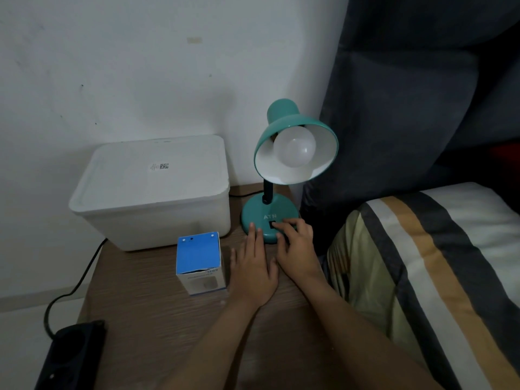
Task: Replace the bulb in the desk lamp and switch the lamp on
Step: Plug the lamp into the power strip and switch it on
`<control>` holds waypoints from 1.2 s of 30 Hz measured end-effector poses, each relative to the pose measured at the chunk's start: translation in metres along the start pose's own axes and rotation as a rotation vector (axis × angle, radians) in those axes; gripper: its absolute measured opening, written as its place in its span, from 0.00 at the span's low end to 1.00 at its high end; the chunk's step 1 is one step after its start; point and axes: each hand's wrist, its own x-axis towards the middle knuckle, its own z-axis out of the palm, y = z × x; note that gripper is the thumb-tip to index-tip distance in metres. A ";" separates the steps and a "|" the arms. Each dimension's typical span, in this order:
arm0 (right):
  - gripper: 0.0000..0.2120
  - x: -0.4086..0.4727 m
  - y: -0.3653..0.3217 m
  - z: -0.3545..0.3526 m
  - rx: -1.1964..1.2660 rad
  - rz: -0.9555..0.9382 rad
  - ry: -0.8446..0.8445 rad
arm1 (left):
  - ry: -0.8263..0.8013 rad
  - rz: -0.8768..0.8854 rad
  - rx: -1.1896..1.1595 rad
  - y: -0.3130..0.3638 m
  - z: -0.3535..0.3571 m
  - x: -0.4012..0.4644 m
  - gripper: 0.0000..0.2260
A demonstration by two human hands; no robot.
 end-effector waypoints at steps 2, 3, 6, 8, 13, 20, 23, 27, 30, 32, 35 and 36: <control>0.12 0.000 0.000 0.001 0.002 0.002 0.000 | -0.005 0.002 0.008 0.001 -0.001 0.000 0.31; 0.12 0.000 0.001 0.001 0.004 0.009 -0.001 | -0.012 -0.007 0.015 0.001 0.000 0.001 0.31; 0.12 0.001 0.003 0.006 -0.014 0.035 0.012 | 0.013 -0.048 0.117 0.003 0.000 0.002 0.31; 0.12 0.002 0.004 0.008 -0.006 0.045 0.020 | 0.018 -0.046 0.116 0.002 0.001 0.002 0.30; 0.11 0.002 0.003 0.007 -0.010 0.035 0.041 | 0.041 -0.031 0.107 0.002 0.001 0.001 0.31; 0.17 0.002 0.001 0.007 -0.016 0.011 0.053 | 0.040 -0.028 0.097 0.002 0.002 0.002 0.31; 0.17 0.001 0.001 0.007 -0.014 0.012 0.051 | 0.039 -0.027 0.094 0.002 0.003 0.002 0.31; 0.16 0.002 0.001 0.008 -0.030 0.022 0.040 | 0.041 -0.024 0.097 0.001 0.004 0.002 0.31; 0.16 0.003 0.001 0.008 -0.033 0.021 0.044 | 0.046 -0.022 0.093 0.001 0.003 0.002 0.30; 0.15 0.003 0.001 0.007 -0.029 0.020 0.046 | 0.049 -0.021 0.093 0.001 0.004 0.003 0.30; 0.15 0.002 0.000 0.007 -0.026 0.020 0.045 | 0.055 -0.018 0.096 0.000 0.004 0.002 0.30; 0.16 0.002 0.000 0.007 -0.027 0.019 0.048 | 0.057 -0.017 0.095 0.000 0.005 0.003 0.30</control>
